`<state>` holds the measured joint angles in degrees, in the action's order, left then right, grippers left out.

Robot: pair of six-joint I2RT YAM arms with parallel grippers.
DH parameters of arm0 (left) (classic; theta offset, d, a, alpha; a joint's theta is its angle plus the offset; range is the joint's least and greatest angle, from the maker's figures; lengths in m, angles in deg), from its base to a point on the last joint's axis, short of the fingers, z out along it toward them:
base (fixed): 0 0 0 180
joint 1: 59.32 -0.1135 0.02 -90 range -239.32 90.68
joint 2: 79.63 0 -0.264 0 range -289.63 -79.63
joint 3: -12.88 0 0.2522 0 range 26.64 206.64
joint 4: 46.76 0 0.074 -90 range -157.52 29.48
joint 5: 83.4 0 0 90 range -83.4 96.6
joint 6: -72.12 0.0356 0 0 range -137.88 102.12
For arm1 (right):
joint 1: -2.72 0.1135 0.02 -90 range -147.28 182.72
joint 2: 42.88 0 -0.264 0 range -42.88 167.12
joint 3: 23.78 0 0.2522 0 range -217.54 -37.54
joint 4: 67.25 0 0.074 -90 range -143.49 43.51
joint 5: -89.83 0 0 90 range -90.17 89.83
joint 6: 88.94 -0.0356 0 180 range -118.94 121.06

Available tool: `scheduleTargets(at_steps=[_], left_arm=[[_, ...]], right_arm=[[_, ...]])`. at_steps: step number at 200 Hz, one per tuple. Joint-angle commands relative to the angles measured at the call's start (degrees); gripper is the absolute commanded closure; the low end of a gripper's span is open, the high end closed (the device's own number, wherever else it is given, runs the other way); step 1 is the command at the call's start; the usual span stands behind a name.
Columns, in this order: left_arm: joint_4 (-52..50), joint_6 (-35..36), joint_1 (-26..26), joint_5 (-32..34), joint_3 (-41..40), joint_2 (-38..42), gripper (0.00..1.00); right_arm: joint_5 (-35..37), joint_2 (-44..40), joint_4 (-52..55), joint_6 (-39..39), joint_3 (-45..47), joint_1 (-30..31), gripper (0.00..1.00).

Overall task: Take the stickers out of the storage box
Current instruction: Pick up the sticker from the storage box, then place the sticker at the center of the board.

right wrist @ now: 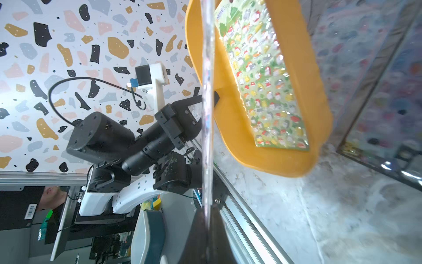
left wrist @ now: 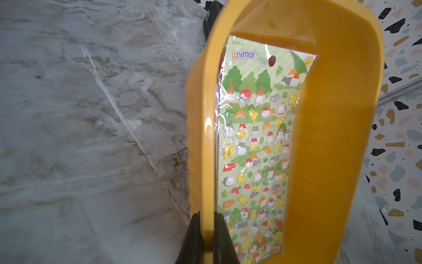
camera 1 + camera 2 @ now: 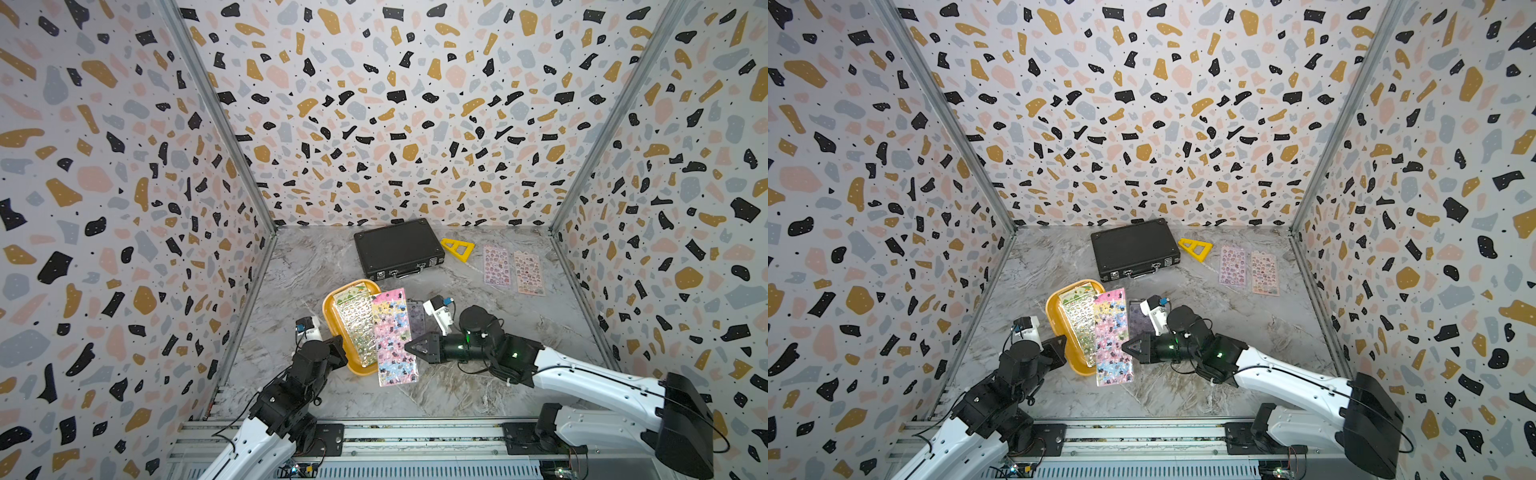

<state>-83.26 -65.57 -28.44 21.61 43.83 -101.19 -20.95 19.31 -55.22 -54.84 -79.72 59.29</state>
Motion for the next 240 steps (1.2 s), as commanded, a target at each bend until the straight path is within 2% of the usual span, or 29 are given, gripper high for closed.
scheduleTargets(at_steps=[1,20,39,55,67,100,122,162,205,240], left_arm=[[-1.6,-1.1,0.1,5.5,2.8,2.7,1.00],[-4.5,-2.0,0.1,8.4,3.0,5.0,1.00],[-6.0,-4.4,0.1,8.8,2.8,6.5,1.00],[-6.2,-4.4,0.1,8.6,3.1,7.1,1.00],[-6.4,-4.1,0.1,8.4,3.5,7.1,1.00],[-7.8,-2.8,0.1,8.5,4.6,9.2,1.00],[-6.2,-2.8,0.1,7.1,3.3,11.2,1.00],[-3.7,-2.8,0.1,5.6,2.2,9.9,1.00],[-1.4,-2.9,0.1,3.8,1.0,8.6,1.00],[-1.4,-2.8,0.1,3.9,0.8,8.8,1.00]], right_arm=[[4.8,-5.8,20.0,7.3,-3.2,-5.5,1.00],[-3.2,-7.1,23.9,9.6,-1.7,-17.3,1.00],[-8.9,-2.6,28.6,15.6,-2.7,-27.2,1.00],[-15.0,3.9,28.5,18.3,-3.0,-33.1,1.00],[-16.3,8.5,28.2,20.1,-3.4,-35.3,1.00],[-18.8,19.5,22.2,19.9,-2.4,-39.6,1.00],[-20.8,26.1,20.4,21.2,-3.4,-40.1,1.00],[-16.9,31.1,20.0,23.2,-3.4,-40.5,1.00],[-14.8,34.9,16.1,22.1,-2.4,-40.5,0.83],[-13.2,35.5,16.5,22.6,-2.6,-40.5,0.77]])
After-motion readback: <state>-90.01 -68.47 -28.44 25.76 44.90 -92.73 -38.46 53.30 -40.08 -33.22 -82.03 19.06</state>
